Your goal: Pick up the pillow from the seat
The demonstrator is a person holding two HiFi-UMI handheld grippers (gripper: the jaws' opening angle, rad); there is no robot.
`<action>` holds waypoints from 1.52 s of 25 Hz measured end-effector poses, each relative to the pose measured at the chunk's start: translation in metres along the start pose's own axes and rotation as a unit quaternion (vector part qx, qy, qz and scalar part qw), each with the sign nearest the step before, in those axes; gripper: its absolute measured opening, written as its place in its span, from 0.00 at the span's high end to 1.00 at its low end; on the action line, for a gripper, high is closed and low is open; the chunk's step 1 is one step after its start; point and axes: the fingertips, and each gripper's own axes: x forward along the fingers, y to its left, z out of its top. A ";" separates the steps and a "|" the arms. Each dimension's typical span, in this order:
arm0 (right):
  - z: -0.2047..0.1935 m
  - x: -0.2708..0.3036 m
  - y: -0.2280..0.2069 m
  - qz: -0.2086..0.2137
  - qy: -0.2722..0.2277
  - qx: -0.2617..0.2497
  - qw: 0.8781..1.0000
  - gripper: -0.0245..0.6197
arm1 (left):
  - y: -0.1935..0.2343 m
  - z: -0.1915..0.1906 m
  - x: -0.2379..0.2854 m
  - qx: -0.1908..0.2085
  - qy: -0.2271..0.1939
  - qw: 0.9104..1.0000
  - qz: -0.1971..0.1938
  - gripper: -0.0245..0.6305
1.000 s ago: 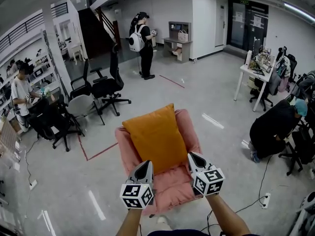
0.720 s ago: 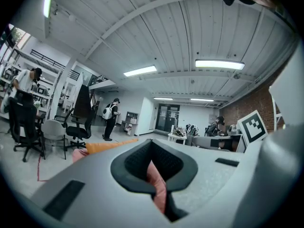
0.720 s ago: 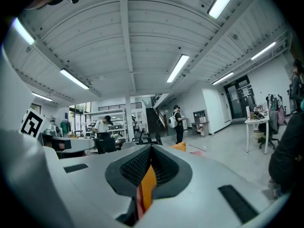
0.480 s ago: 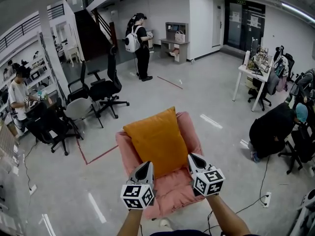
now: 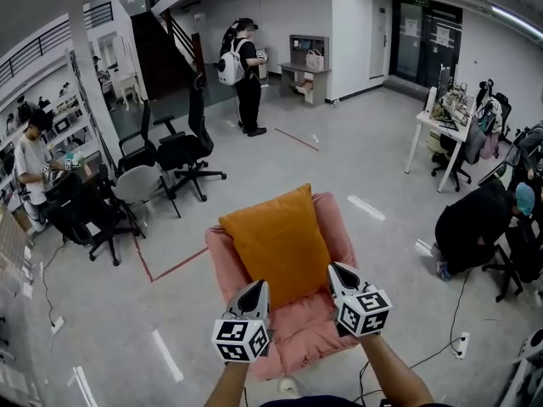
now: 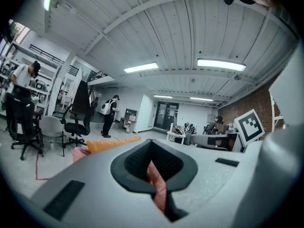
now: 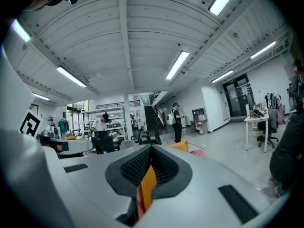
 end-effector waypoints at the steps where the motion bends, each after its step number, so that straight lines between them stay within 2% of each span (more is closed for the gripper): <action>1: 0.000 0.003 0.002 0.001 0.001 0.000 1.000 0.94 | 0.003 0.000 0.000 0.000 0.001 1.000 0.000 0.96; 22: -0.007 0.036 0.016 -0.007 0.012 -0.007 1.000 0.93 | 0.037 0.001 0.014 -0.009 0.006 1.000 -0.015 0.96; 38: -0.003 0.069 -0.001 -0.002 0.013 -0.015 1.000 0.93 | 0.062 -0.004 0.040 -0.025 0.012 1.000 0.005 0.96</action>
